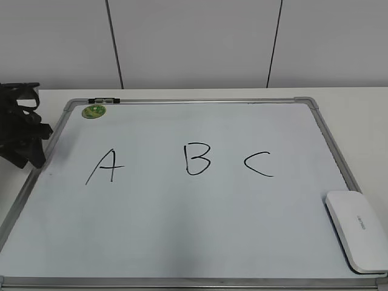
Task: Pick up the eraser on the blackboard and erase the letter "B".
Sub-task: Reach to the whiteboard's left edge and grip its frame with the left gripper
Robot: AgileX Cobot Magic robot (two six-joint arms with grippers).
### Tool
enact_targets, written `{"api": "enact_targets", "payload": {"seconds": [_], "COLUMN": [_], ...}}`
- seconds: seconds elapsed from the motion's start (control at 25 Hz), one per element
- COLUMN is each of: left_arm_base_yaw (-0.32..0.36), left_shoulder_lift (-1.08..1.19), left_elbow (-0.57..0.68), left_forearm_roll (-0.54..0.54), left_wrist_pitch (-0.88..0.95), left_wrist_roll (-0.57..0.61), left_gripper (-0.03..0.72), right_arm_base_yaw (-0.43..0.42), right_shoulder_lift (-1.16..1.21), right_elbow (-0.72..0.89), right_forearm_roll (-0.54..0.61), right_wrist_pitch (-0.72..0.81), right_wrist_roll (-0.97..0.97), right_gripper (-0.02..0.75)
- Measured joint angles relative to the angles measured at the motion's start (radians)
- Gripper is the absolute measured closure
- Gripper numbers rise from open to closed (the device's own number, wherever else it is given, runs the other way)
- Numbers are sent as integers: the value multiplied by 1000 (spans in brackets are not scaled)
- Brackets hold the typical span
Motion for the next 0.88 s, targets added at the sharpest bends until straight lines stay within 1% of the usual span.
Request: {"api": "enact_targets", "payload": {"seconds": [0.16,0.36,0.52,0.68,0.88], "left_arm_base_yaw": [0,16,32,34,34], "left_shoulder_lift": [17,17,17,17,17], "left_elbow": [-6,-8,-8,-8,-8], "left_forearm_roll": [0,-6,-31,-50,-51], "left_wrist_pitch": [6,8,8,10,8], "left_wrist_roll": [3,11,29,44,49], "left_gripper": [403,405,405,406,429], "right_arm_base_yaw": [0,0,0,0,0], "right_shoulder_lift": [0,0,0,0,0], "right_elbow": [0,0,0,0,0], "right_forearm_roll": [0,0,0,2,2], "right_wrist_pitch": [0,0,0,0,0], "right_wrist_roll": [0,0,0,0,0], "right_gripper": [151,152,152,151,151]}}
